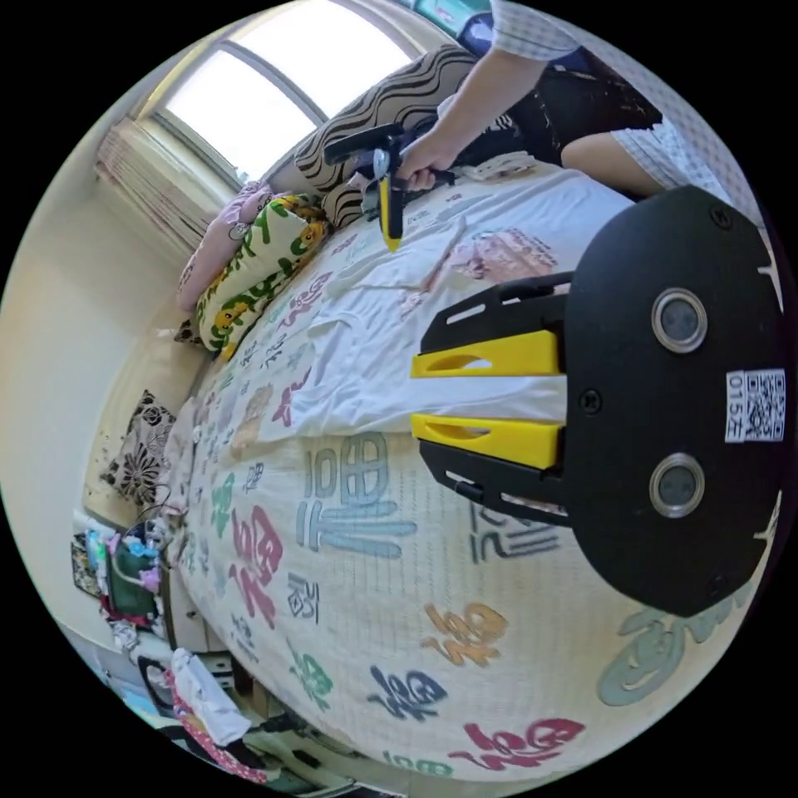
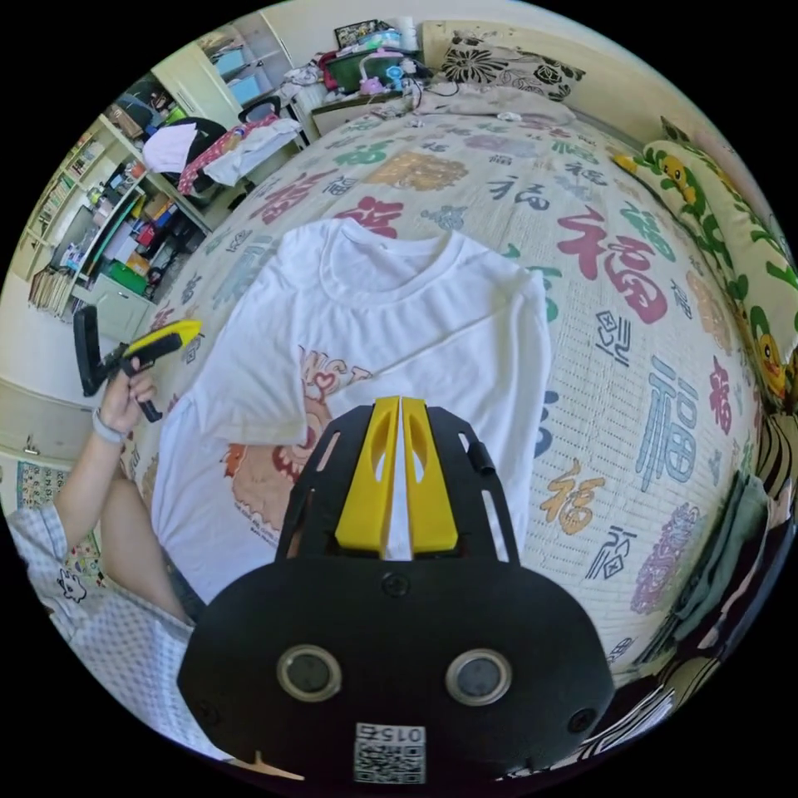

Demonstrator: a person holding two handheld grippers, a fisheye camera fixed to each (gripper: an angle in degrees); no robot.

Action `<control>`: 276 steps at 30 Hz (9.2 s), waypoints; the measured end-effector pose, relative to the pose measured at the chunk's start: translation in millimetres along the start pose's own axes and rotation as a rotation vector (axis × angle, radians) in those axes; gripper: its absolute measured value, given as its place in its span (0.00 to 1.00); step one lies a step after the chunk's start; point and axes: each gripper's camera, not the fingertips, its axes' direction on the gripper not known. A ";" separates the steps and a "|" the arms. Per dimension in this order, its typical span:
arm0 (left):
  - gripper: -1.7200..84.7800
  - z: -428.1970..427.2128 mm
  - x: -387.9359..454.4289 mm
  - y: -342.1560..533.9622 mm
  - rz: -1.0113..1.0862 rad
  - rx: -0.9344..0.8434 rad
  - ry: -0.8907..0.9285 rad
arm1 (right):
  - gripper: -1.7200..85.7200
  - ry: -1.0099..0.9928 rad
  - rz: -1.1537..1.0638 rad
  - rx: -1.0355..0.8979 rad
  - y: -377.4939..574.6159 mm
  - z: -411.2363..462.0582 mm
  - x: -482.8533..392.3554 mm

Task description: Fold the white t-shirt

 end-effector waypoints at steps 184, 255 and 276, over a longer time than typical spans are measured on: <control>0.20 -315.4 165.0 508.7 -0.817 -0.031 -0.111 | 0.09 -0.361 -0.342 -0.179 120.7 -25.8 -454.7; 0.07 -158.8 532.7 167.0 0.357 -0.414 0.210 | 0.06 -0.471 0.031 -0.254 92.3 -118.5 -57.3; 0.08 -132.0 450.9 156.7 0.437 -0.325 0.334 | 0.16 -0.571 -0.452 -0.819 -79.2 -23.0 -206.1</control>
